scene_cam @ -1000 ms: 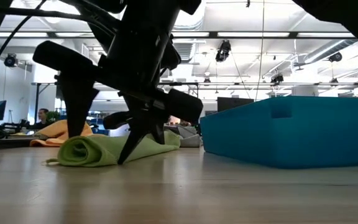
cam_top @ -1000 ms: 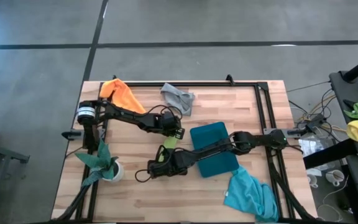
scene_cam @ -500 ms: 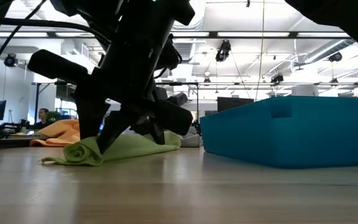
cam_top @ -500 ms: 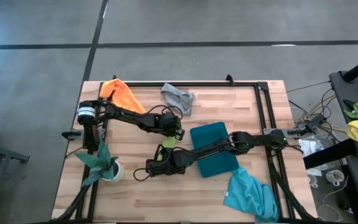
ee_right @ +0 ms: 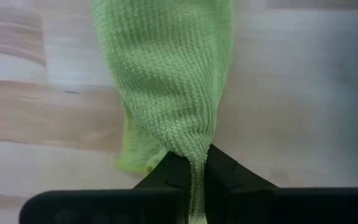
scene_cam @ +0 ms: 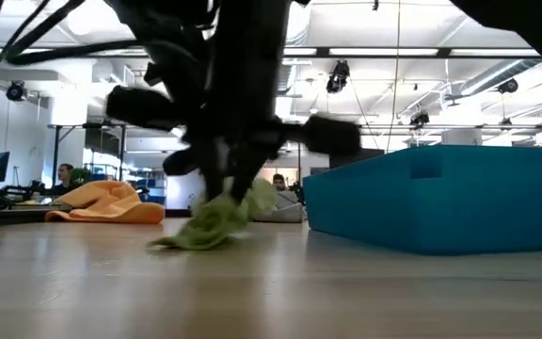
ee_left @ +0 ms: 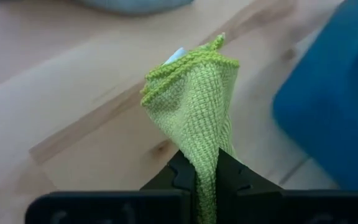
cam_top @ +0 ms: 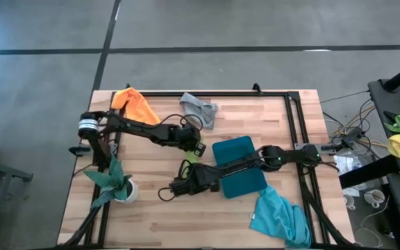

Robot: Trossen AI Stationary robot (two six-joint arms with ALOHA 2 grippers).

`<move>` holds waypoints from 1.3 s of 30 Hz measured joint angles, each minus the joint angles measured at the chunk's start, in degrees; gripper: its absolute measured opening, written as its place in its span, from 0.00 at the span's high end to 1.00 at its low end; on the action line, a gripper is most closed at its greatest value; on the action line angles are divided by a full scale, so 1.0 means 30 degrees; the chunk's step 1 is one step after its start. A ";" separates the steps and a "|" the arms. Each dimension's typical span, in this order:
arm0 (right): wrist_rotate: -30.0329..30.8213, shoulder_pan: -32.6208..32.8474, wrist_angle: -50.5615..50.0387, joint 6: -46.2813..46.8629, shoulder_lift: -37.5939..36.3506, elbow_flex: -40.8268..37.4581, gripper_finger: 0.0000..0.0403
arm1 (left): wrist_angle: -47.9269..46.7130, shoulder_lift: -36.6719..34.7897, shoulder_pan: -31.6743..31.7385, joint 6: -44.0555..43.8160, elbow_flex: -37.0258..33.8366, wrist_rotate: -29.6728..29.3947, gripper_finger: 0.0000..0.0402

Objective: Roll microfiber towels into tight, uniform cylinder then place into a basket
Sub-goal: Put the green towel into the blue bin

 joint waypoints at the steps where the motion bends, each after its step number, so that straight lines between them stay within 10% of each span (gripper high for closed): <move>1: -0.0028 0.0004 -0.0416 0.0056 -0.0281 0.0000 0.97 | 0.0184 -0.0203 -0.0032 -0.0026 0.0000 0.0007 0.99; 13: -0.1602 0.0548 -0.4264 0.0227 -0.3425 0.0197 0.97 | 0.3511 -0.1780 -0.1024 -0.2040 0.0372 0.0195 0.99; 22: -0.2743 0.1075 -0.7159 -0.0306 -0.5721 -0.0934 0.97 | 0.3857 0.0759 -0.1592 -0.1922 0.4940 0.0111 0.99; 39: -0.3867 0.1718 -0.0405 -0.0098 -1.3331 -1.4733 0.97 | 0.2959 0.5364 -0.1629 -0.3978 0.8409 -0.0164 0.99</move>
